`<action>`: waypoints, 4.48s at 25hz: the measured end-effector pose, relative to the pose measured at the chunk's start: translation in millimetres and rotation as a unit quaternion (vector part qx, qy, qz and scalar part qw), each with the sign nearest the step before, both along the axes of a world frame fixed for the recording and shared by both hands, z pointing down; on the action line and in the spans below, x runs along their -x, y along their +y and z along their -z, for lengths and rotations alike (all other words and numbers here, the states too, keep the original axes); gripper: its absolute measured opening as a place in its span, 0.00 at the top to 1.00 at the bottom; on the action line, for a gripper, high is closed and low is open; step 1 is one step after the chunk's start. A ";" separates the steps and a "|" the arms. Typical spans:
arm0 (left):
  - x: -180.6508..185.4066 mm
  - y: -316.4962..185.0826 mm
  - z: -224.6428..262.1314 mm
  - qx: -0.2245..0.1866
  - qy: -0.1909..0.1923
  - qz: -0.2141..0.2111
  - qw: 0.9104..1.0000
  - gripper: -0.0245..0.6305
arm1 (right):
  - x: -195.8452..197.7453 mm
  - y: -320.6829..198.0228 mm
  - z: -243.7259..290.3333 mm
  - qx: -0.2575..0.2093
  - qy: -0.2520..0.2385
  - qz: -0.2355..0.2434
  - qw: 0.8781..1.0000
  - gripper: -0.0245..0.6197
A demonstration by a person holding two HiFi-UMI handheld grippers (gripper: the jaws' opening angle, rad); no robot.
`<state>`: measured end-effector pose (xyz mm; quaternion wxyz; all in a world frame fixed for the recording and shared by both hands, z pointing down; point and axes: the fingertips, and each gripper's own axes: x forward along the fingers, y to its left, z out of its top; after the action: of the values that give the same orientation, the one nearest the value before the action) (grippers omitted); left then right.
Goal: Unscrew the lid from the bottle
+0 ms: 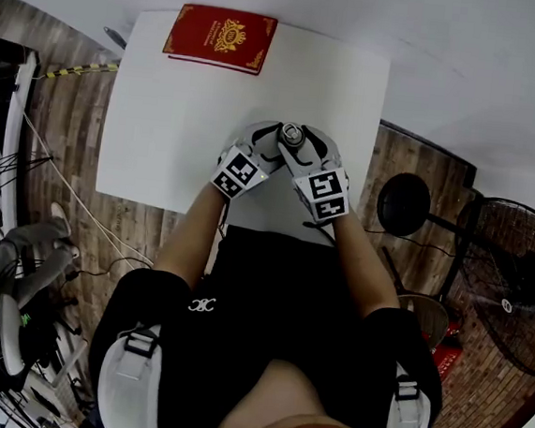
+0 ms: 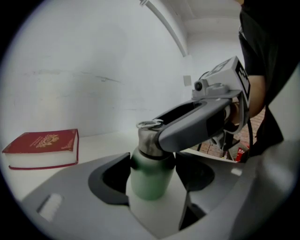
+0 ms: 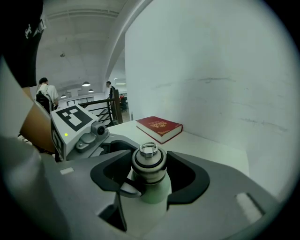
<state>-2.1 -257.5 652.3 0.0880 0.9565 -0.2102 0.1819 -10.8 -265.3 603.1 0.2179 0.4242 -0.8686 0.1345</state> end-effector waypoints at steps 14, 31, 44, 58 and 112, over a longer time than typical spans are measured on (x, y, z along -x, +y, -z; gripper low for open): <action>-1.6 -0.9 -2.3 0.007 0.018 -0.014 1.000 0.42 | 5.2 17.7 -16.1 0.097 0.211 0.512 0.827 0.60; 1.2 -0.4 -4.2 0.008 0.017 -0.008 1.000 0.42 | -15.4 8.1 33.8 -0.065 -0.114 -0.060 0.990 0.55; -0.8 0.7 -3.0 0.009 0.015 -0.008 1.000 0.42 | -8.2 0.1 5.9 -0.061 -0.074 -0.133 0.986 0.56; -1.4 1.9 0.1 0.006 0.016 -0.021 1.000 0.42 | 7.1 13.6 5.7 0.002 0.001 0.407 0.914 0.57; 140.5 -27.5 192.3 -0.134 0.063 0.335 0.930 0.88 | -96.6 -2.5 176.6 -0.170 -0.125 -0.135 0.968 0.58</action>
<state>-142.7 -285.0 459.9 0.0275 0.8426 -0.5353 0.0516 85.8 -267.8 426.5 0.0116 0.5482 -0.8337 0.0650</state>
